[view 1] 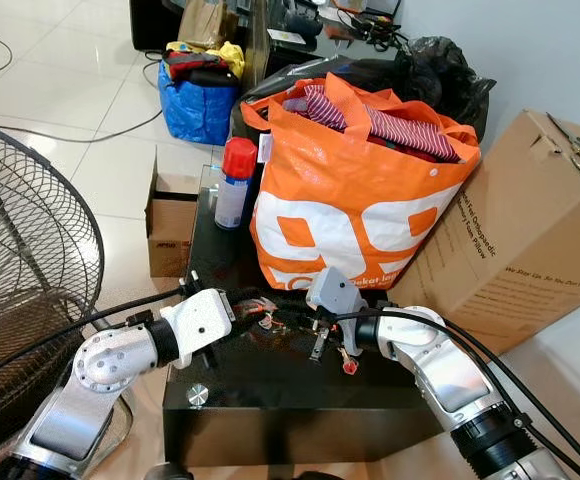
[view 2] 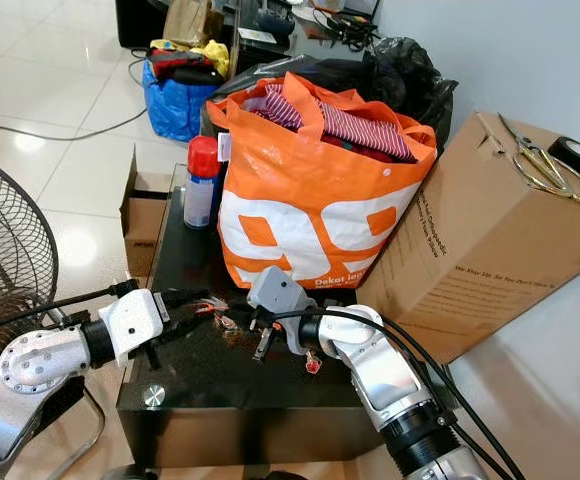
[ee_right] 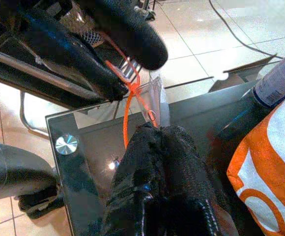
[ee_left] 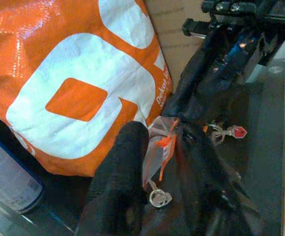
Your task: Hang keys on a hook
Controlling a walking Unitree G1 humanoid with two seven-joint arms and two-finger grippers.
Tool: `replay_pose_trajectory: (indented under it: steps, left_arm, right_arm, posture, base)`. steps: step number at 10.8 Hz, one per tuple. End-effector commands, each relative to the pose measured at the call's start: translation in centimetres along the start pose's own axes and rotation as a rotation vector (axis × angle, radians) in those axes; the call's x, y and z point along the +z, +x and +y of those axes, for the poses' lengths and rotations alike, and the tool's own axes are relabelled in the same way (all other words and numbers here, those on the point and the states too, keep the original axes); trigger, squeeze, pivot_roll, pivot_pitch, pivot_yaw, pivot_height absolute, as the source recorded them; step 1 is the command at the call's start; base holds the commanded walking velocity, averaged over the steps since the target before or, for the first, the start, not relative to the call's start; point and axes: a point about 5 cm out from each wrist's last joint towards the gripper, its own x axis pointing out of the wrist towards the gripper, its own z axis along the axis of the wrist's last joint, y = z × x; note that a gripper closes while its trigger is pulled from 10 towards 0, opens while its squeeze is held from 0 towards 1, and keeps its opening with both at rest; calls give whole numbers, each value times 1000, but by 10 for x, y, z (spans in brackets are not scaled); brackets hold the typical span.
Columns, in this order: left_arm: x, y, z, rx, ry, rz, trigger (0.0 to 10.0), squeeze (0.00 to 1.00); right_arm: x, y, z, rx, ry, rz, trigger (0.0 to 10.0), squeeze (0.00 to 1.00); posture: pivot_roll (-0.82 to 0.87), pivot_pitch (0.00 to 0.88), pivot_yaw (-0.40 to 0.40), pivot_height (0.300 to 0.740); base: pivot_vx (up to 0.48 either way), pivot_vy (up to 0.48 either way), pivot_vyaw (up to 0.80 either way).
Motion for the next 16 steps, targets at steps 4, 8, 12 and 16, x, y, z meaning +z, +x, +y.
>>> replay_pose_trajectory:
  steps: [4, 8, 12, 16]
  left_arm:
    - [1, -2, 2, -62, 6, 0, 0, 0]
    - [0, -6, 6, -75, 10, 10, 0, 0]
    - [2, -12, 8, -56, 7, 17, 0, 0]
    - [1, -10, 12, -33, 16, 19, 0, 0]
  right_arm:
    - [2, 0, 1, -38, 29, -32, 10000, 0]
    - [0, 2, 4, -48, 41, -37, 10000, 0]
    - [0, 4, 3, -63, 46, -45, 10000, 0]
    - [0, 3, -1, -86, 60, -33, 10000, 1000]
  posture:
    - [62, 0, -122, 732]
    - [75, 0, -103, 732]
    - [91, 0, -99, 732]
    - [82, 0, -104, 732]
  base:
    - [0, 0, 0]
    - [0, 0, 0]
    - [0, 0, 0]
    - [0, 0, 0]
